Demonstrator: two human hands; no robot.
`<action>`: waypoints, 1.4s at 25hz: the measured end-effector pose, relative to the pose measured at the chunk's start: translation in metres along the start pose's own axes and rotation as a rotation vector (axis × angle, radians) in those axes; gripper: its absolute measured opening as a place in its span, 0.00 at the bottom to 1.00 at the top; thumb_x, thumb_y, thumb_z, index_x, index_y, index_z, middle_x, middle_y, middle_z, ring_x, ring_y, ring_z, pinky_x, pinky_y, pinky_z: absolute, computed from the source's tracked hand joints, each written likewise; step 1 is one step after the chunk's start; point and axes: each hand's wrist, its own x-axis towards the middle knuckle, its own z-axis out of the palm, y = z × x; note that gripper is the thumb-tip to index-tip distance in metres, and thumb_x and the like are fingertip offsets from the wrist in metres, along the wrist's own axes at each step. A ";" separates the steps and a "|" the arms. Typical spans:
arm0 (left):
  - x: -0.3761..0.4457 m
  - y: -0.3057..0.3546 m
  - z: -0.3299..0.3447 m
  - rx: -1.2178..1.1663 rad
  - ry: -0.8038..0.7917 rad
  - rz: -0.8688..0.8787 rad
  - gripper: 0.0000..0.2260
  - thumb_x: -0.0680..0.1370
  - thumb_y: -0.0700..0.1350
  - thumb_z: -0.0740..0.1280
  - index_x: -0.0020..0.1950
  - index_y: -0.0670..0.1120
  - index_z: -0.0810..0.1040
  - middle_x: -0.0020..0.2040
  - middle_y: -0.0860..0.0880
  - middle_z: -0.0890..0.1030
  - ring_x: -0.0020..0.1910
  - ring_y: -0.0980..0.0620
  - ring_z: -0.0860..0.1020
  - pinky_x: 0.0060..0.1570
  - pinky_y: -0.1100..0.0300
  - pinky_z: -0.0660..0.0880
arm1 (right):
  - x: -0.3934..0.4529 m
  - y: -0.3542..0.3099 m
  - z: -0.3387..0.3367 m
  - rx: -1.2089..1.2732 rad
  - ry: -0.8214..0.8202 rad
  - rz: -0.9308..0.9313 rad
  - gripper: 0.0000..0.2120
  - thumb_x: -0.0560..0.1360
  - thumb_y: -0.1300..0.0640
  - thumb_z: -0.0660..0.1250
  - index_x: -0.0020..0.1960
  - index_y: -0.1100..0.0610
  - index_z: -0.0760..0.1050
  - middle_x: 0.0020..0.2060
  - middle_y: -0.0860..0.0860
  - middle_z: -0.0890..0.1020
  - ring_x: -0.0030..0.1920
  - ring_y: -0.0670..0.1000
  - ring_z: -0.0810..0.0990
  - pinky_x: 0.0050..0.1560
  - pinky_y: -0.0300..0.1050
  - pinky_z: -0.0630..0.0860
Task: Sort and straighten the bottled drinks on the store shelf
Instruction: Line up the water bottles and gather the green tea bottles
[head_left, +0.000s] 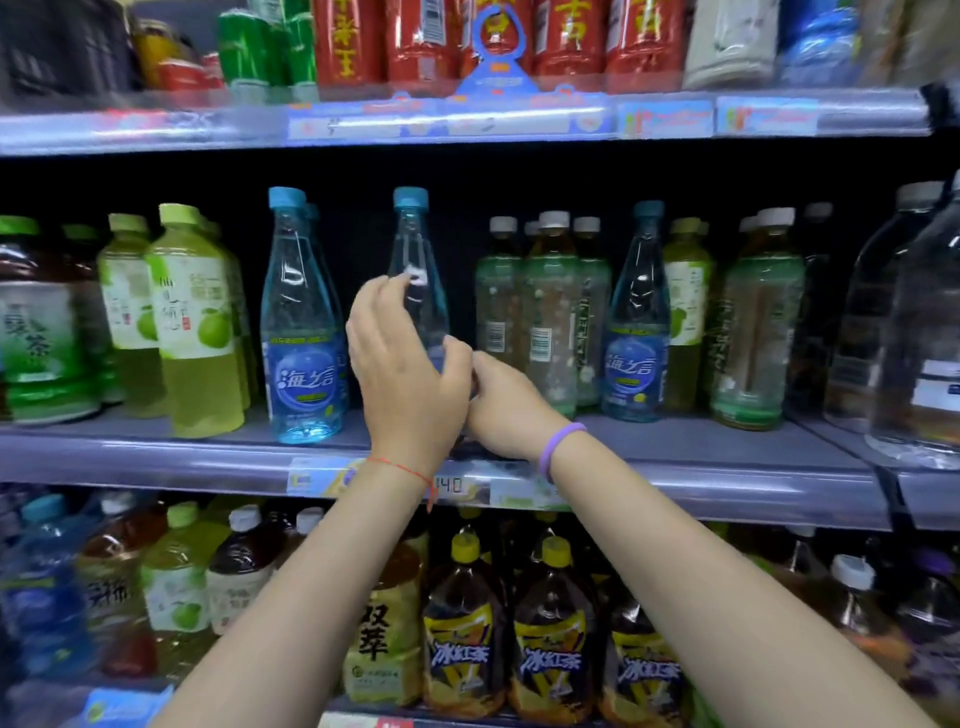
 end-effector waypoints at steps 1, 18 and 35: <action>0.000 0.000 0.000 0.050 0.029 0.093 0.22 0.73 0.40 0.65 0.67 0.37 0.72 0.68 0.37 0.70 0.68 0.38 0.68 0.70 0.45 0.64 | -0.001 -0.001 -0.001 -0.047 0.062 -0.048 0.07 0.75 0.60 0.67 0.52 0.58 0.79 0.41 0.50 0.83 0.45 0.53 0.80 0.45 0.47 0.77; -0.001 0.027 0.075 -0.014 -0.644 -0.581 0.53 0.69 0.71 0.68 0.80 0.41 0.49 0.74 0.38 0.63 0.71 0.38 0.67 0.66 0.45 0.70 | -0.007 0.080 -0.107 -0.465 0.473 0.524 0.25 0.71 0.39 0.71 0.50 0.61 0.72 0.35 0.51 0.74 0.31 0.52 0.71 0.32 0.43 0.68; 0.017 -0.017 -0.008 0.273 0.124 0.039 0.25 0.71 0.42 0.66 0.68 0.40 0.73 0.73 0.38 0.68 0.74 0.36 0.65 0.72 0.42 0.60 | -0.010 -0.001 -0.013 -0.178 0.284 0.168 0.24 0.69 0.42 0.73 0.53 0.58 0.71 0.44 0.49 0.78 0.42 0.50 0.78 0.36 0.43 0.73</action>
